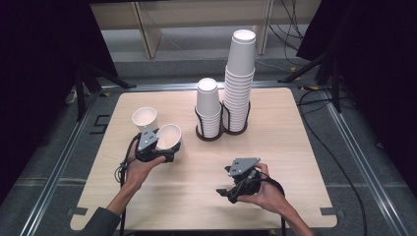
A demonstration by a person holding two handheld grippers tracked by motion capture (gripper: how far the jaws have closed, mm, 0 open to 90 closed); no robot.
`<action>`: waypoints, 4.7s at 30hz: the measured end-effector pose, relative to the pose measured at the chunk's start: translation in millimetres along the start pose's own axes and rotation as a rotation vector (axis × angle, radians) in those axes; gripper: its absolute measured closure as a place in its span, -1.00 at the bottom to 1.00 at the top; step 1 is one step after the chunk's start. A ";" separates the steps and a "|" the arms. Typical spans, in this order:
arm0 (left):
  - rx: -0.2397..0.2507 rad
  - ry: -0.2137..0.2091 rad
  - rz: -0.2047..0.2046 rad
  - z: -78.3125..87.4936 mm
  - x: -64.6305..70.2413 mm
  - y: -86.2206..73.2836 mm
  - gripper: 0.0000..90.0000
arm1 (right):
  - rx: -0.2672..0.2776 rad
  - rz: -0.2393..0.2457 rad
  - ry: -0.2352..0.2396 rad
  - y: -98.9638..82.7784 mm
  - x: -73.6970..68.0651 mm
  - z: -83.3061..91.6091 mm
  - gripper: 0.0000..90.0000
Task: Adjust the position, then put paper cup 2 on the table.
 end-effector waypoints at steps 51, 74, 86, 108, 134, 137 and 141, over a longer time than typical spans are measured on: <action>-0.041 0.146 0.039 -64.5 -15.2 5.8 -0.91 | -0.026 0.032 0.028 -11.9 -11.5 -1.7 -0.54; -0.120 0.094 0.086 -46.5 -23.2 -37.7 -0.68 | -0.029 0.040 0.049 -13.1 -15.5 0.9 -0.54; -0.111 0.082 0.099 -15.8 -21.5 -48.0 -0.68 | -0.004 -0.012 0.038 -15.4 -6.9 0.8 -0.55; -0.059 -0.013 0.056 30.3 14.8 -68.0 -0.68 | 0.051 -0.071 0.030 -17.7 0.6 2.2 -0.57; -0.021 -0.100 0.060 60.5 38.9 -80.9 -0.68 | 0.149 -0.169 0.003 -29.0 8.2 16.7 -0.65; -0.029 -0.108 0.036 61.9 44.3 -82.0 -0.68 | 0.144 -0.202 -0.003 -34.9 7.5 18.6 -0.65; -0.010 -0.127 0.010 66.3 51.3 -80.5 -0.68 | 0.155 -0.220 -0.013 -40.6 5.3 22.1 -0.65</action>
Point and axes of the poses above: each handheld gripper's, and its own axes: z roughly backward along the jaws, y roughly out of its top, x roughly to its right, the point moved 5 cm from there along -z, roughly forward along the jaws, and after that the axes turned 14 degrees about -x, right-handed, at the moved point
